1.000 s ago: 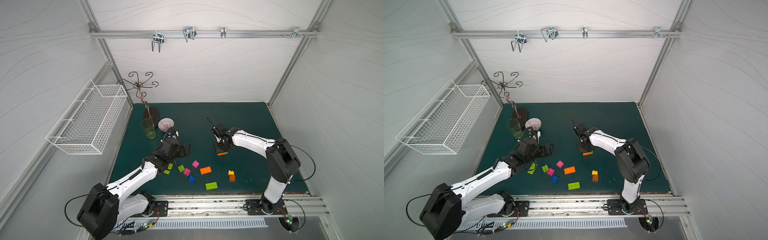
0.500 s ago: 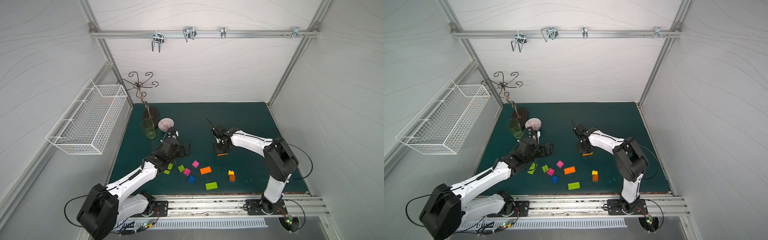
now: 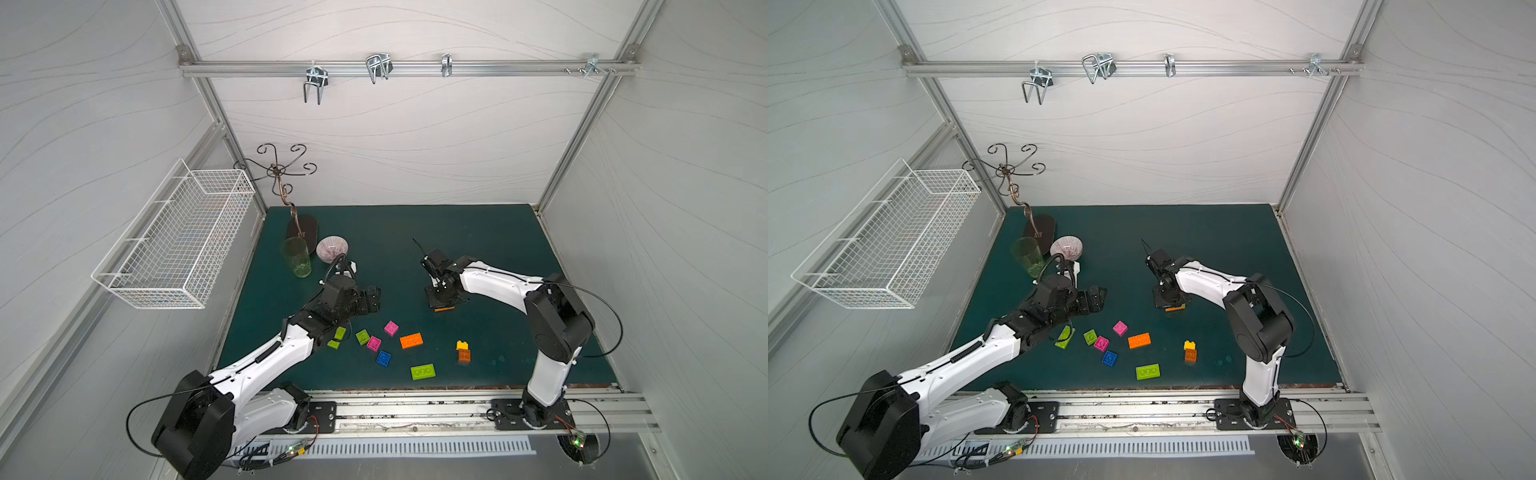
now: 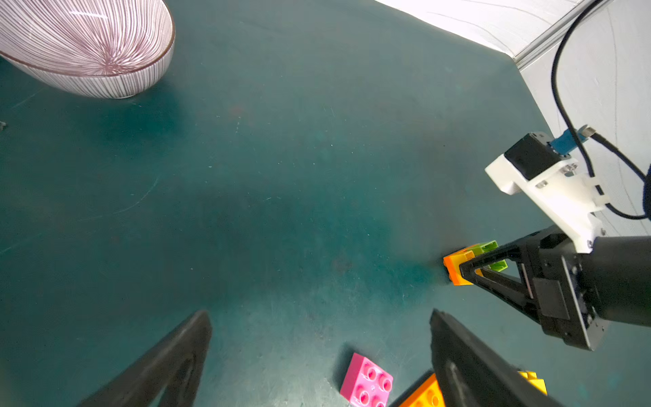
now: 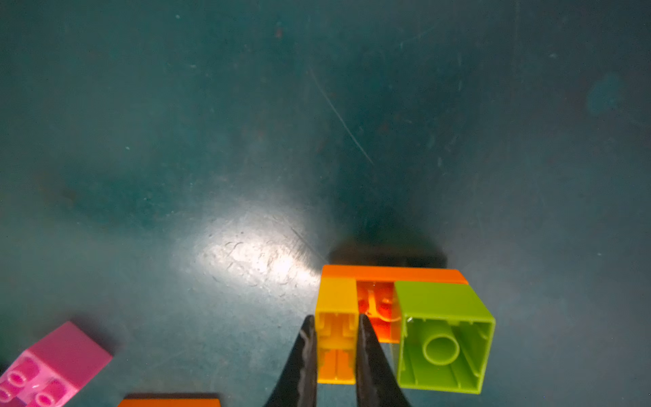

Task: Assemble the letter p with lego
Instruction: Assemble the lego brick with the lego brick.

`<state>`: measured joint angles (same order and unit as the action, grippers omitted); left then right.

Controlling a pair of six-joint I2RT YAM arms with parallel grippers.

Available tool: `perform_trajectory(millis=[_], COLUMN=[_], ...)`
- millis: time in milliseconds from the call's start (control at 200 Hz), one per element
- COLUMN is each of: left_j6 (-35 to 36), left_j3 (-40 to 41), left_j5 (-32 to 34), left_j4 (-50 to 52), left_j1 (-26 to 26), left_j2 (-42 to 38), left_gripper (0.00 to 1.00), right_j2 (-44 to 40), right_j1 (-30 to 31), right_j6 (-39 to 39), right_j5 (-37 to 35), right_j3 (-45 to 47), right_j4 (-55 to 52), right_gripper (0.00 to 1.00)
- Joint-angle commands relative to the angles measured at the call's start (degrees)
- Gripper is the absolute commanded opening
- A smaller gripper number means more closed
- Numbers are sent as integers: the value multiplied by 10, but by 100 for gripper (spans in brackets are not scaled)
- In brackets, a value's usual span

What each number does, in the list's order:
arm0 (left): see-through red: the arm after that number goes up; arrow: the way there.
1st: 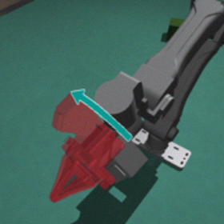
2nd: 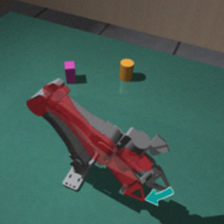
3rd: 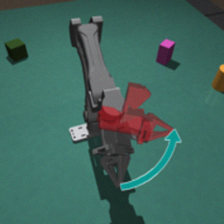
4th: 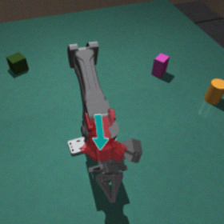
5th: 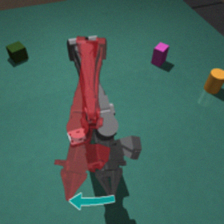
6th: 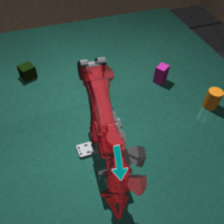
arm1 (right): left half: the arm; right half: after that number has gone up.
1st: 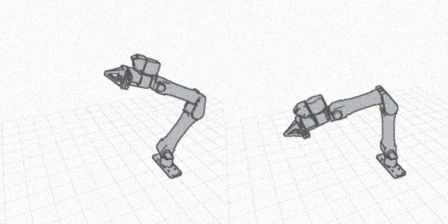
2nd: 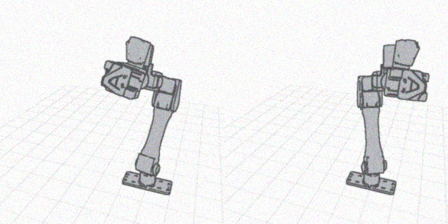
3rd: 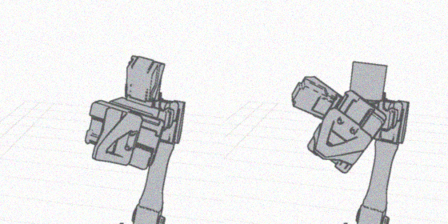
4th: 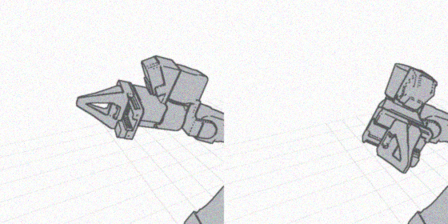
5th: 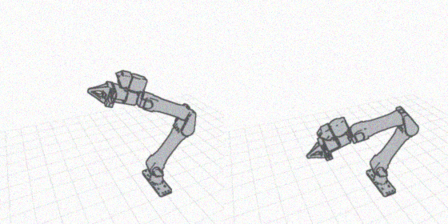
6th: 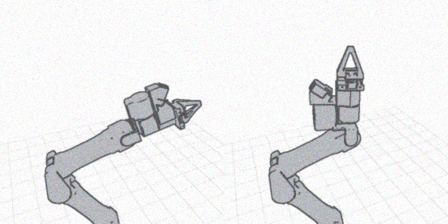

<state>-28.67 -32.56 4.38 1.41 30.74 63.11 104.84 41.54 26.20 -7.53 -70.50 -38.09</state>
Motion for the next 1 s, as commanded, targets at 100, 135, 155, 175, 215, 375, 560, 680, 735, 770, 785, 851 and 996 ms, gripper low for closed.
perform_trajectory(millis=[100,135,155,175,215,375,560,680,735,770,785,851,996], left_j6=[3,3,3,3,3,3,5,8,8,9,9,9,11], left_j3=[-1,-2,-1,-1,-1,0,2,3,5,6,6,6,6], left_j5=[9,9,8,8,8,8,10,10,11,11,12,12,15], left_j4=[-26,-26,-26,-26,-26,-27,-29,-29,-31,-32,-32,-33,-32], left_j1=[-2,-2,-2,-2,-2,-2,-2,-2,-2,-2,-2,-2,-2], left_j2=[-11,-11,-11,-11,-11,-12,-16,-18,-19,-19,-19,-18,-16], left_gripper=[99,99,99,99,99,99,99,99,99,99,99,99,99], right_j2=[63,65,65,65,61,29,3,-14,-23,-29,-31,-42,-57], right_j1=[12,12,12,12,12,12,10,9,7,6,6,5,3], right_j6=[10,12,13,12,13,16,10,4,1,0,-1,-3,-8], right_j5=[-41,-40,-40,-40,-37,-25,-18,-13,-11,-8,-6,-2,8], right_j3=[32,37,41,43,48,46,17,-8,-19,-25,-28,-37,-49], right_j4=[-17,-14,-13,-11,-8,-7,-18,-32,-39,-42,-43,-47,-53], right_gripper=[0,0,0,0,0,0,6,15,19,22,22,26,35])
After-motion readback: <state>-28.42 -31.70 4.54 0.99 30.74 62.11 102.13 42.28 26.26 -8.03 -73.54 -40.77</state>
